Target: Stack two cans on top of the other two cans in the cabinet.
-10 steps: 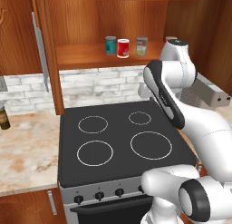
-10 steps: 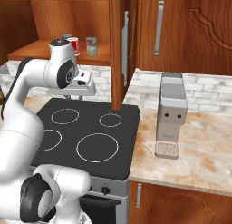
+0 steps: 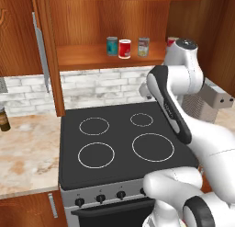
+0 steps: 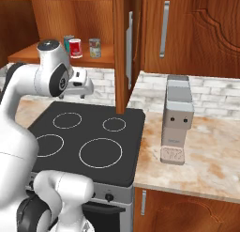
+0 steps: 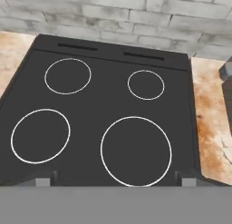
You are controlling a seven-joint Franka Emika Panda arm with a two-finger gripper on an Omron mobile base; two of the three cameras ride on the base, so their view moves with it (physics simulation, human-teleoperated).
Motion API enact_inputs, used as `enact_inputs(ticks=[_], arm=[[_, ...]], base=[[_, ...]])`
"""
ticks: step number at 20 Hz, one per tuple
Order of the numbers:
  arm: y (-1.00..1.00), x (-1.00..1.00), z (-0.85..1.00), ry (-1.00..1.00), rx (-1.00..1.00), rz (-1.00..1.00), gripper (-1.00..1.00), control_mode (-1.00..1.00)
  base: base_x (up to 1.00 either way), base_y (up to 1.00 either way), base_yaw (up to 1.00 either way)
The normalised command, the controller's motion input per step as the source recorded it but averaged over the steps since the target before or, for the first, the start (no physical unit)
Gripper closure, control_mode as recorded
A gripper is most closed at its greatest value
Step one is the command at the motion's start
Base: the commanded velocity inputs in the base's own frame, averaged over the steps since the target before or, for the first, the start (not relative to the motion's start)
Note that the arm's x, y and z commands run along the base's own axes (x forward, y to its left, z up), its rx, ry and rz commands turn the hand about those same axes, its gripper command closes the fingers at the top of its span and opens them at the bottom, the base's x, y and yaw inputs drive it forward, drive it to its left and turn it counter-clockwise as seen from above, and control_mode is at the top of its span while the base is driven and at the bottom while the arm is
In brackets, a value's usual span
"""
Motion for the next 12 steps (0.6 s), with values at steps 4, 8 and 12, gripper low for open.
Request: enact_inputs(ticks=[4, 8, 12], arm=[[0.31, 0.0, 0.6, -0.37, 0.01, 0.06, -1.0, -1.0], [0.26, 0.0, 0.73, -0.21, 0.07, 0.02, -1.0, -1.0], [0.27, 0.06, 0.65, -0.07, 0.09, 0.0, -1.0, -1.0]], base=[[0.0, 0.0, 0.0], [0.0, 0.0, 0.0], [0.0, 0.0, 0.0]])
